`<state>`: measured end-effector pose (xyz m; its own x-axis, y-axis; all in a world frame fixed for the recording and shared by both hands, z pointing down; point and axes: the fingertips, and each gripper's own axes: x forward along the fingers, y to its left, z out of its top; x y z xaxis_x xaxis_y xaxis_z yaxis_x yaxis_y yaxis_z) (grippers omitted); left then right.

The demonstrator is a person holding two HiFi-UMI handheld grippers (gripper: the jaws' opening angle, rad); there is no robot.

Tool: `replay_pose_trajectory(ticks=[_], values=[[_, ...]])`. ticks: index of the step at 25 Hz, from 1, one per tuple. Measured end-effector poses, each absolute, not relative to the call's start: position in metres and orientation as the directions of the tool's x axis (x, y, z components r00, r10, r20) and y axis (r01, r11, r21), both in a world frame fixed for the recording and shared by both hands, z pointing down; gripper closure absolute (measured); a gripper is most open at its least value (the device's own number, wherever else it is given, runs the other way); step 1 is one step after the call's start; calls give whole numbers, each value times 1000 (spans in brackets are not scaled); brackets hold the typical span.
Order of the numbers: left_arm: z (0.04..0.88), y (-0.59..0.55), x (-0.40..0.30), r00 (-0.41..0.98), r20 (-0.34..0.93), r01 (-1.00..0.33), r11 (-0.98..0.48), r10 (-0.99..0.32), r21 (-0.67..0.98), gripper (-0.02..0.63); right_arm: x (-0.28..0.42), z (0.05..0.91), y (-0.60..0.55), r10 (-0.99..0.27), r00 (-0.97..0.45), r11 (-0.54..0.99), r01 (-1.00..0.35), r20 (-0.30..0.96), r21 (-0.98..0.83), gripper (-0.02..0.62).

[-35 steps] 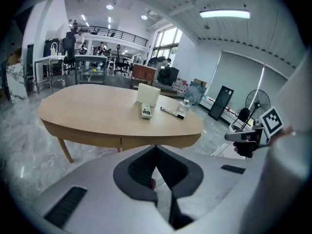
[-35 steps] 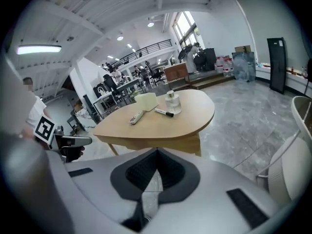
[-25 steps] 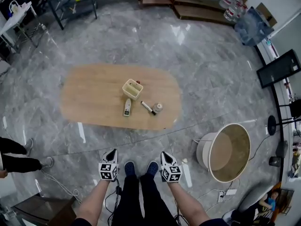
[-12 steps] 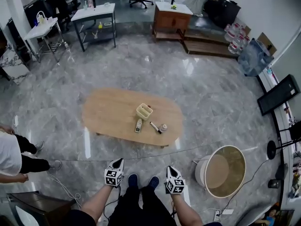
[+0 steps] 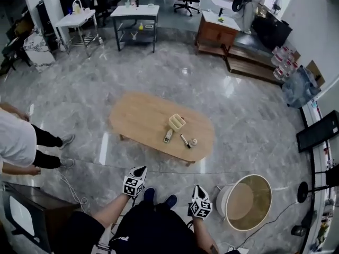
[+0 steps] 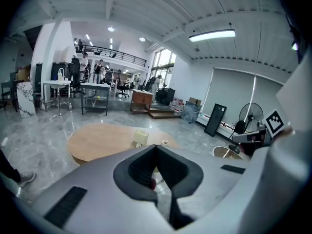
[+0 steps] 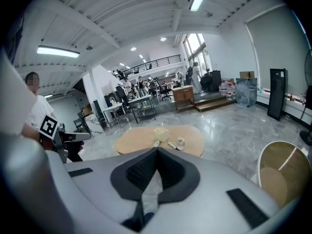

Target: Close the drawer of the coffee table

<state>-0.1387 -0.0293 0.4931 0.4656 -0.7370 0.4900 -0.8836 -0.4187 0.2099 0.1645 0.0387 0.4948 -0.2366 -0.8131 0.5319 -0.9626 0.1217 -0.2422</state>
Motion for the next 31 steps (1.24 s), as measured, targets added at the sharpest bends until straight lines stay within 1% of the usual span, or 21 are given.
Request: replay_pose_trajectory(ticks=[4, 6, 9, 12, 15, 18, 22, 26, 28, 31], values=[[523, -37, -144, 445, 462, -895, -401, -767, 197, 581, 166, 531, 28, -823, -234, 122, -963, 518, -242, 569], [536, -46, -139, 469, 453, -881, -437, -758, 180, 581, 171, 549, 27, -844, -202, 83, -965, 497, -250, 569], [501, -17, -137, 488, 447, -870, -456, -750, 185, 581, 172, 518, 56, -848, -193, 63, -961, 493, -268, 569], [455, 18, -145, 459, 447, -888, -415, -767, 200, 581, 164, 471, 75, -830, -238, 118, -959, 505, -258, 569], [426, 26, -165, 412, 450, -911, -364, -793, 193, 581, 143, 443, 63, -810, -301, 197, -948, 503, -249, 569], [425, 26, -169, 426, 443, -905, -379, -789, 194, 581, 139, 438, 66, -816, -284, 187, -954, 504, -235, 569], [453, 30, -164, 442, 442, -897, -395, -780, 200, 581, 146, 462, 75, -821, -263, 164, -959, 506, -231, 569], [453, 1, -181, 444, 408, -896, -407, -798, 178, 581, 131, 459, 37, -851, -267, 187, -959, 453, -213, 569], [462, 27, -178, 437, 429, -899, -389, -791, 199, 581, 131, 467, 60, -823, -273, 184, -958, 498, -221, 569], [508, 99, -167, 416, 497, -909, -333, -762, 251, 581, 149, 497, 124, -760, -277, 177, -959, 588, -222, 569]])
